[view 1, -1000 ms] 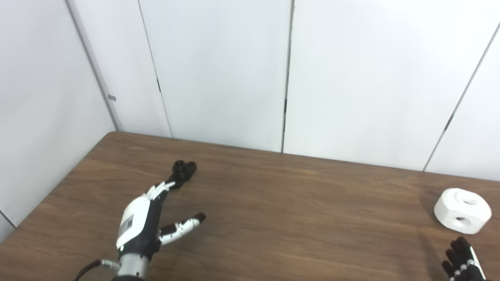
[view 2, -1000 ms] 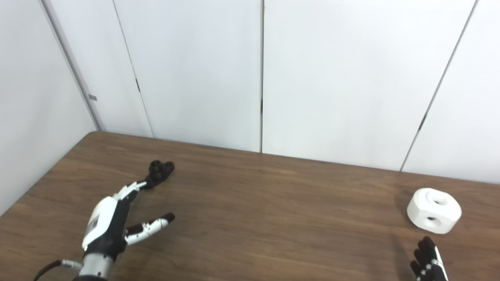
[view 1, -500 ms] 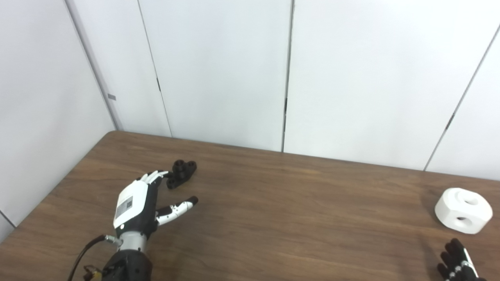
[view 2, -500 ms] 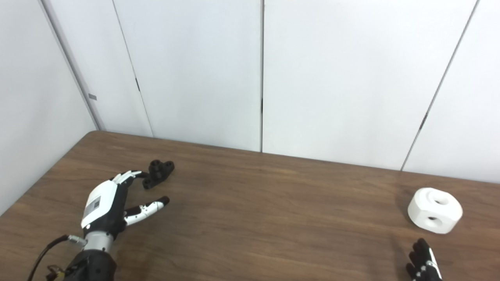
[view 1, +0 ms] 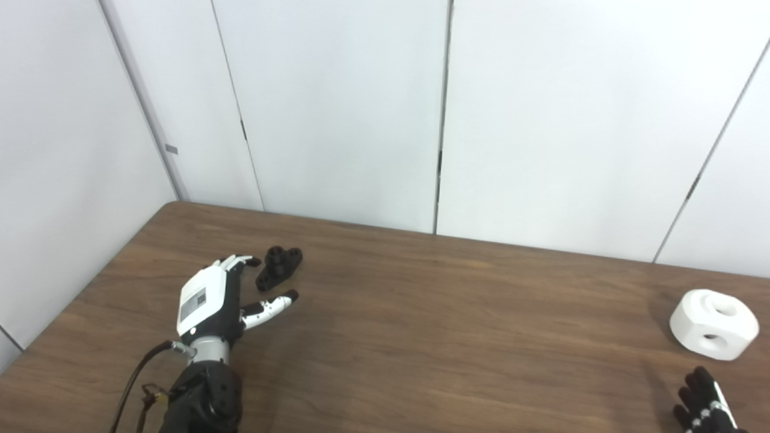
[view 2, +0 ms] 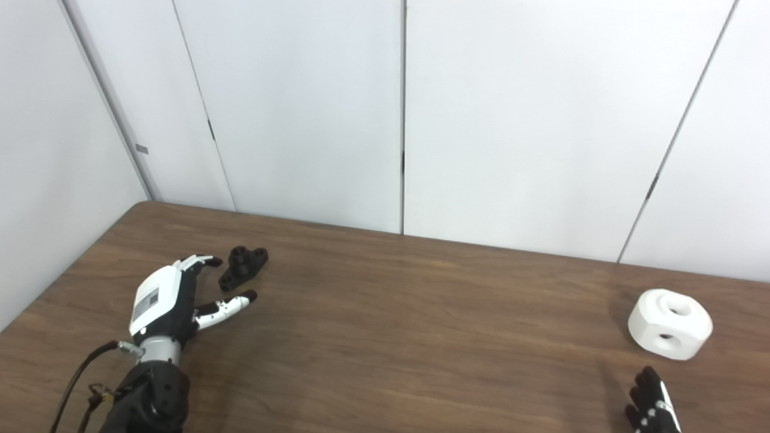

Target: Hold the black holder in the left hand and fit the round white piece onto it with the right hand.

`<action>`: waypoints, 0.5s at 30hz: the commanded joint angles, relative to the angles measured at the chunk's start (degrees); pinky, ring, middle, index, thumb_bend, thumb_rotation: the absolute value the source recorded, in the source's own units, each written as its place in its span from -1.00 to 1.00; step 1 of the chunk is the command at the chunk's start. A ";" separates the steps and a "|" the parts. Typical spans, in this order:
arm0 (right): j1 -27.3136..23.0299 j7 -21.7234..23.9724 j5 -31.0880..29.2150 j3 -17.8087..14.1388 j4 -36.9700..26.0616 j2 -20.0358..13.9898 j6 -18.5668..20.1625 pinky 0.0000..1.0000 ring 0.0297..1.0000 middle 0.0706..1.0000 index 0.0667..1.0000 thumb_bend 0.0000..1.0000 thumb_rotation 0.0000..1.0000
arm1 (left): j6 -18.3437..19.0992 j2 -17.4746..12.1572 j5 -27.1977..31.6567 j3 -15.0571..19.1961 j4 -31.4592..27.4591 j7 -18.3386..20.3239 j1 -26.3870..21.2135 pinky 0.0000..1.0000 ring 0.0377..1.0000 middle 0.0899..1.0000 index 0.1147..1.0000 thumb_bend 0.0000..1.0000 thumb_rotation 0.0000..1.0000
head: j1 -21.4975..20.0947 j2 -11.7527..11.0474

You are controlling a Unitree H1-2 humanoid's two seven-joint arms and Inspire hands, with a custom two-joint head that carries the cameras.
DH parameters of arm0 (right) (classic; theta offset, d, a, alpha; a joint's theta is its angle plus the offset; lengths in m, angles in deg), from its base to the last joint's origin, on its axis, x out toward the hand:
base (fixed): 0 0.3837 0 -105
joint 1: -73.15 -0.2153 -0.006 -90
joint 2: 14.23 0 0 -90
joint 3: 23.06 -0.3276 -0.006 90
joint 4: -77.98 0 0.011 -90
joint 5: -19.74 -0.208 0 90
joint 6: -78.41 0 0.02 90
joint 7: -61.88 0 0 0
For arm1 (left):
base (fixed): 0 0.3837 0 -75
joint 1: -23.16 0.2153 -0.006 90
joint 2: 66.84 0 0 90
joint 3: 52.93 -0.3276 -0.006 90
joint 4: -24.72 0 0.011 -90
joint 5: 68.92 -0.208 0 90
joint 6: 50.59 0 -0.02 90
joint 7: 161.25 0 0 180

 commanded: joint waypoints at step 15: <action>10.96 -0.37 -0.19 0.79 -4.10 -0.15 0.36 1.00 1.00 1.00 1.00 0.37 1.00 | 2.50 -2.11 -2.48 -0.48 5.93 -6.19 -7.44 0.98 0.92 0.81 0.56 0.65 0.03 | 0.01 0.33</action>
